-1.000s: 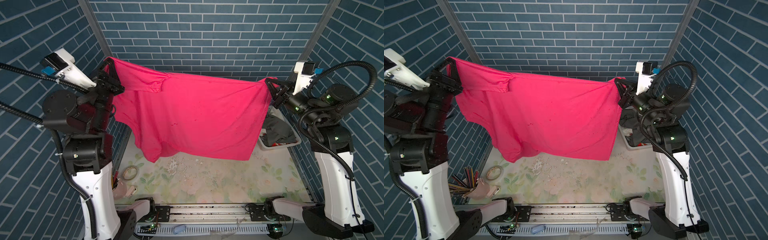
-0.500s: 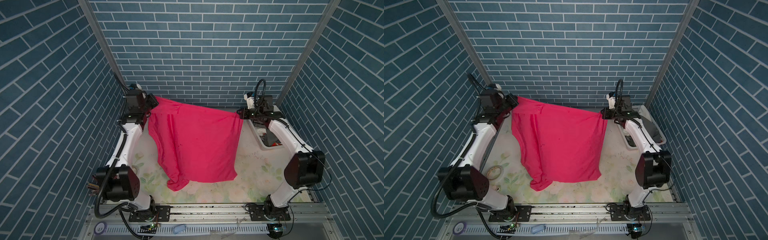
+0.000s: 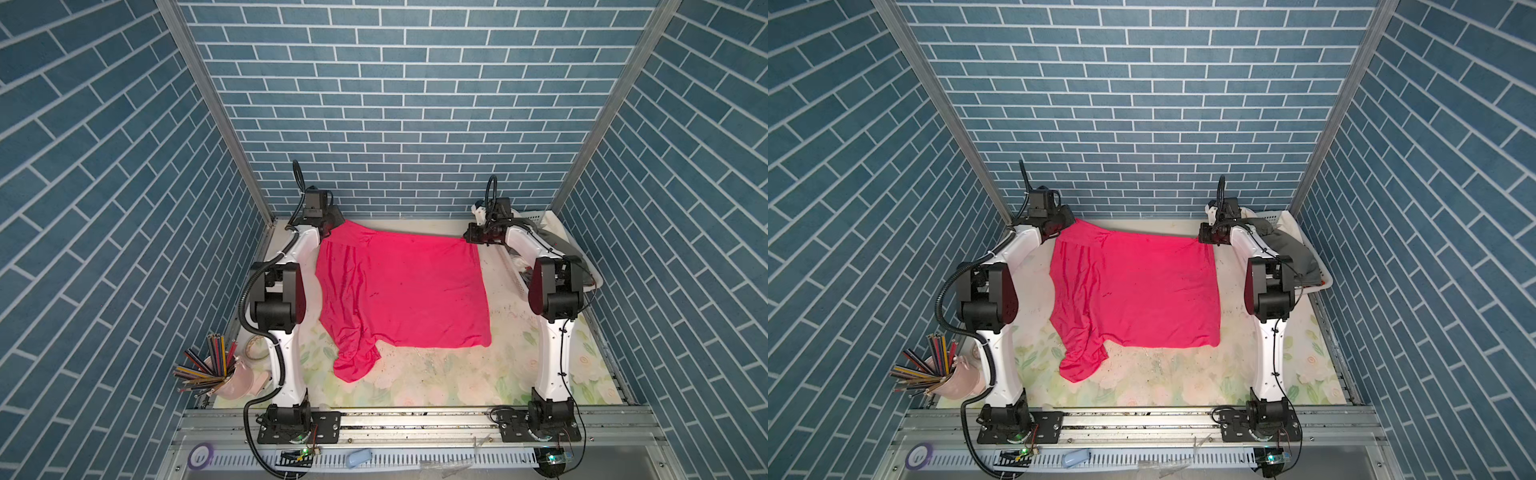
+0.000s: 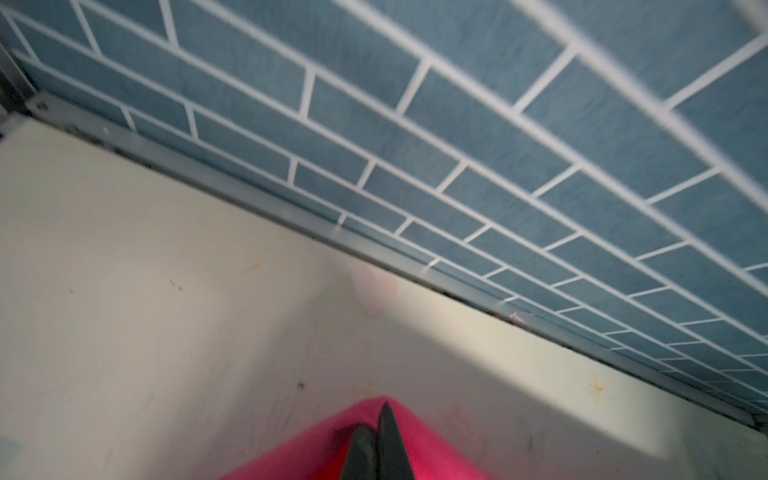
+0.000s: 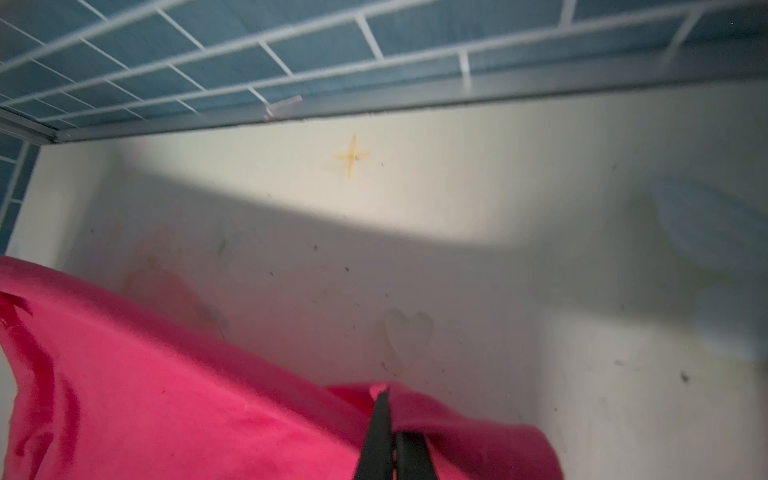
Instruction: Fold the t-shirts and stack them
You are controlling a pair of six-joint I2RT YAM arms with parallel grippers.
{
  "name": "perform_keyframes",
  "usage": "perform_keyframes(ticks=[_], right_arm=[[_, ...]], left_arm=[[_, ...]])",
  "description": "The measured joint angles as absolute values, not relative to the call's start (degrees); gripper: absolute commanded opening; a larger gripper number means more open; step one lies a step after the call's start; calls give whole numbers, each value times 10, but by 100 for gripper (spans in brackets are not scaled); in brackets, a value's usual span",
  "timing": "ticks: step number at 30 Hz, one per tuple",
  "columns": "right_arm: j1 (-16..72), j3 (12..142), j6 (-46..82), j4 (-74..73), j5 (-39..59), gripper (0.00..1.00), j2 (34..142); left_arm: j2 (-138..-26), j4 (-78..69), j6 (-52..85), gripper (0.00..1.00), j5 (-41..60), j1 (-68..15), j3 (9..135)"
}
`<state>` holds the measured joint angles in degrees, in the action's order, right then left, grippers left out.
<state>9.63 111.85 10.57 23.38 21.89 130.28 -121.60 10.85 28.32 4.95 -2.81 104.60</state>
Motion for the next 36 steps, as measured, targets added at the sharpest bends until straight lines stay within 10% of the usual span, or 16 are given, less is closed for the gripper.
perform_keyframes(ticks=[20, 36], right_arm=[[96, 886, 107, 101, 264, 0, 655], [96, 970, 115, 147, 306, 0, 618]], left_arm=[[-701, 136, 242, 0, 42, -43, 1069], [-637, 212, 239, 0, 46, -43, 1166]])
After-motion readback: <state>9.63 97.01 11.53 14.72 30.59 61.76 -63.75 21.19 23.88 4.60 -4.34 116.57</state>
